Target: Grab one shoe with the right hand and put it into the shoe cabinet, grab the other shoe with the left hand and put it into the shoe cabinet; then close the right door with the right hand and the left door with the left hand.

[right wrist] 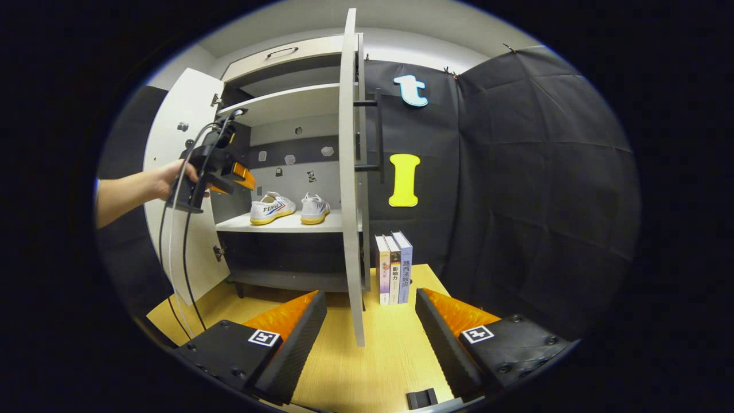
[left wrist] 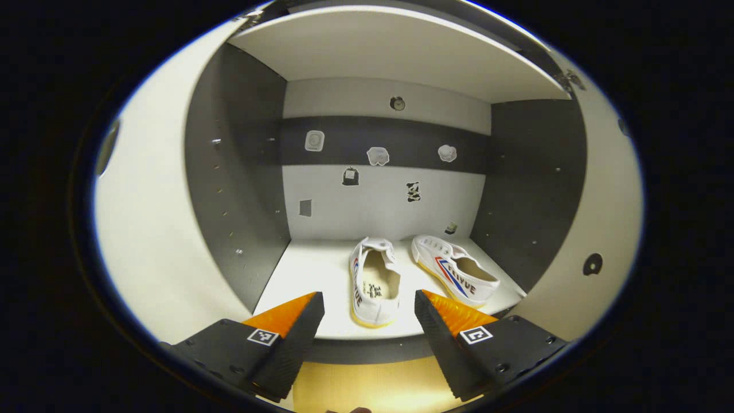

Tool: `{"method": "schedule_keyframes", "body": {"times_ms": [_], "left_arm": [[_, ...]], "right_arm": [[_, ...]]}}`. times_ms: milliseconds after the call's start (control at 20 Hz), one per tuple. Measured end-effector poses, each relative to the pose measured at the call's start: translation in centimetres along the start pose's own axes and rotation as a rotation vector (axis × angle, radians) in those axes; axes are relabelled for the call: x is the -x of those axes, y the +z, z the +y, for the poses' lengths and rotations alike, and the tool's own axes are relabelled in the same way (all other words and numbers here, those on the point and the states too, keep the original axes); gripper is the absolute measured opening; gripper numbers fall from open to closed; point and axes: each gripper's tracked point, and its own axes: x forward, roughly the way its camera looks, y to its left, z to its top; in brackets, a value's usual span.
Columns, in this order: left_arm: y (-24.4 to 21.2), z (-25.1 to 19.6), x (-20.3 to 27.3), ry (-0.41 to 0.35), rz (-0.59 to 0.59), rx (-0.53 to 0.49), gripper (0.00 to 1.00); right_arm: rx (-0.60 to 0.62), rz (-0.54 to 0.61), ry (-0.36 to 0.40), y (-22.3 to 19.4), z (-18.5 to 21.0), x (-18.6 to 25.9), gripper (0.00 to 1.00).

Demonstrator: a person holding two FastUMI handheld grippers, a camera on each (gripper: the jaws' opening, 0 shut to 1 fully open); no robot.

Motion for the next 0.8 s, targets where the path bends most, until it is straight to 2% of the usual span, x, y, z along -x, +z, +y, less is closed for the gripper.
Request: {"method": "schedule_keyframes", "body": {"times_ms": [200, 450, 800], "left_arm": [[-5.7, -0.7, 5.9, 0.021, -0.059, -0.050, 0.98], [-13.4, -2.2, 10.7, 0.010, -0.061, -0.028, 0.97], [-16.5, -2.8, 13.8, -0.031, -0.088, -0.029, 0.97]], "right_arm": [[-0.024, -0.025, -0.004, 2.4, 0.3, -0.1, 0.99], [-0.095, -0.103, -0.098, 6.9, -2.8, 0.1, 0.98], [-0.078, -0.175, -0.203, 12.6, -8.6, -1.3, 0.98]]}}
